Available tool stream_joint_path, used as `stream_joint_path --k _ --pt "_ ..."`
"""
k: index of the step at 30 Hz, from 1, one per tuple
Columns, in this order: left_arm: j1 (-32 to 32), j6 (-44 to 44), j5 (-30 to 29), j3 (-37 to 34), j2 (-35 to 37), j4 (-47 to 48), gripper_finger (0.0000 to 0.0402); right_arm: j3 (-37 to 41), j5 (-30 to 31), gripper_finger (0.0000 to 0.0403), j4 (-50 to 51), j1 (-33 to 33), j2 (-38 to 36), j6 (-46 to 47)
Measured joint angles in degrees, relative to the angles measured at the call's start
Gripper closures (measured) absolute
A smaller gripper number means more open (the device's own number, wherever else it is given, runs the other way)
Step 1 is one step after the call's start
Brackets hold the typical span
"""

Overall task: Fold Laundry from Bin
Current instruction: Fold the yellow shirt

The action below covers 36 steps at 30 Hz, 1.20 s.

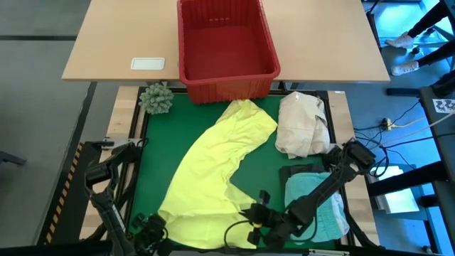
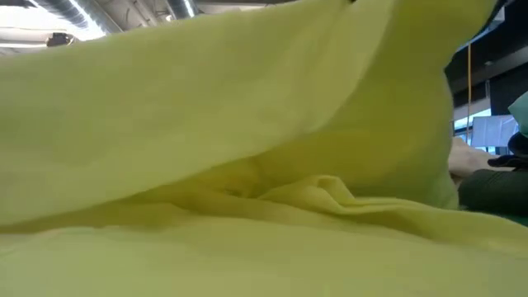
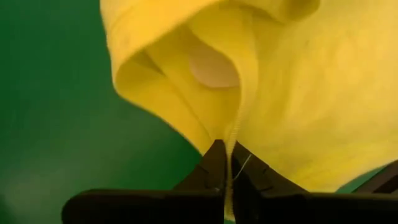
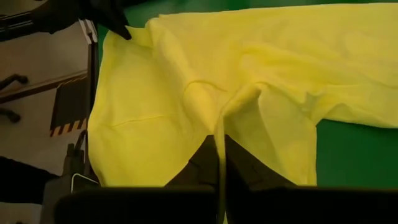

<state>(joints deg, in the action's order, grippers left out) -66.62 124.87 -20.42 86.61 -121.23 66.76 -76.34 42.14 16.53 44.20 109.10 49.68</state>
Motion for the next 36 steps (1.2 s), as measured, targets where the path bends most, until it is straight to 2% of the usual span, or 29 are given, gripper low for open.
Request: stream_joint_path --k 6,12,21,25,27,30,36 --pt "0.1 -0.8 -4.0 0.0 0.0 2.3 0.0399 -0.5 1.6 0.0401 0.0 0.9 0.0 0.1" --pt "0.2 -5.2 -4.4 0.6 0.0 3.8 0.0385 -3.8 0.6 0.0402 0.2 -0.7 0.0 -4.0" --pt "0.3 -16.0 0.3 7.7 0.1 12.1 0.0324 -6.2 -3.3 0.0402 0.4 -4.2 0.0 -8.0" --pt "0.4 -16.6 -1.5 11.1 0.1 16.6 0.029 -6.2 -3.8 0.0402 0.0 -4.7 -0.2 -8.1" --pt "0.8 -18.0 -5.2 11.9 0.1 15.5 0.0278 -6.2 -3.8 0.0402 0.1 -4.9 -1.0 -8.3" --pt "2.2 -24.5 -10.0 12.2 0.1 10.2 0.0269 -6.2 -2.7 0.0402 -0.2 -5.1 -2.7 -9.2" --pt "6.1 -35.8 -14.0 11.9 0.1 1.9 0.0269 -6.2 -0.8 0.0402 -0.2 -6.2 -7.4 -12.6"
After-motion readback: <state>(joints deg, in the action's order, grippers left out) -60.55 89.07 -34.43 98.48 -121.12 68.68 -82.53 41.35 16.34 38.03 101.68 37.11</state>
